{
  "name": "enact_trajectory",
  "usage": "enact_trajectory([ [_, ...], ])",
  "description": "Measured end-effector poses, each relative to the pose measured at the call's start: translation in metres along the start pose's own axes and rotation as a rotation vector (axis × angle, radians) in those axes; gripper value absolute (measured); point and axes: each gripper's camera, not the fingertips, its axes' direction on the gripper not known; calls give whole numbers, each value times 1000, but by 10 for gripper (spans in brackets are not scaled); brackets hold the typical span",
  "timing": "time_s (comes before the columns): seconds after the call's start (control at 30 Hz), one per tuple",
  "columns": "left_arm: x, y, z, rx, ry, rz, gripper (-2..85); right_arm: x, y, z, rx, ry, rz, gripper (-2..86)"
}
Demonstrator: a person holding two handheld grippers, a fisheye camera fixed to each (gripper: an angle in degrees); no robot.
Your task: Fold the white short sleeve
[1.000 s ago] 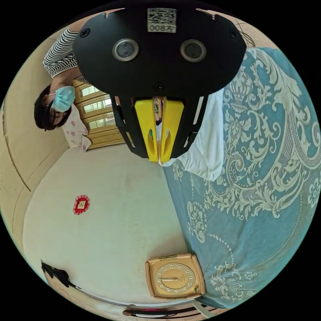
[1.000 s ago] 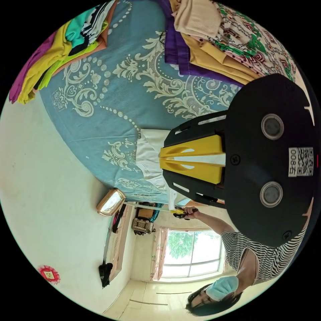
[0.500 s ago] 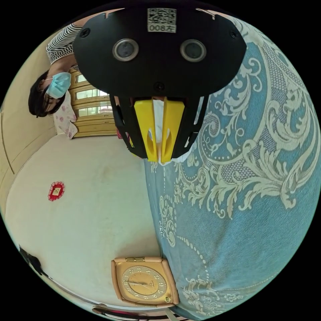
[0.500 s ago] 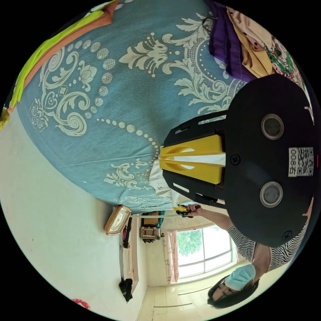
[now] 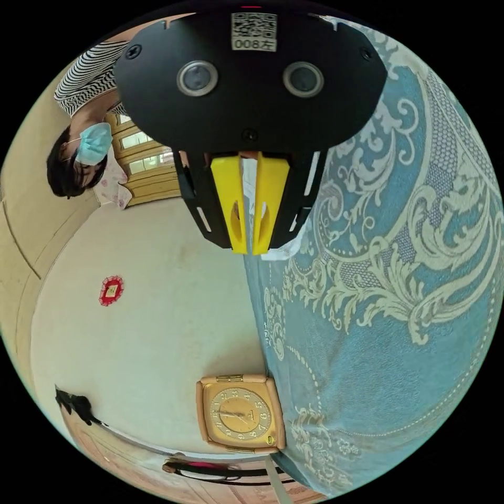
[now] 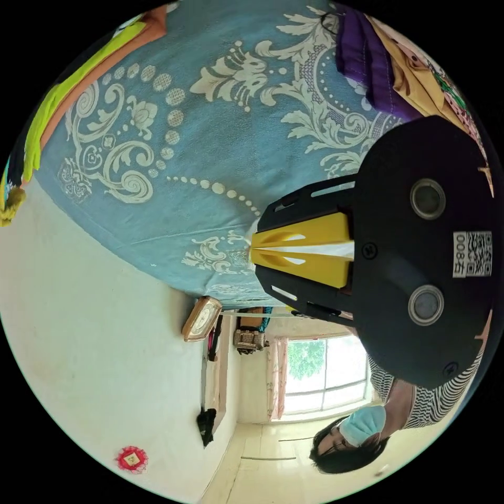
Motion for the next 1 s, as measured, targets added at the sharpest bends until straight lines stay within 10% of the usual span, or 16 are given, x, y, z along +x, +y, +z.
enact_trajectory([
  [0.3, 50, 3, 134, -454, -289, 200, 3, -121, -5, 108, -340, 446, -347, 1],
  [1.0, 95, 8, 176, -469, -421, 335, 2, -196, -9, 71, -180, 576, -423, 1],
])
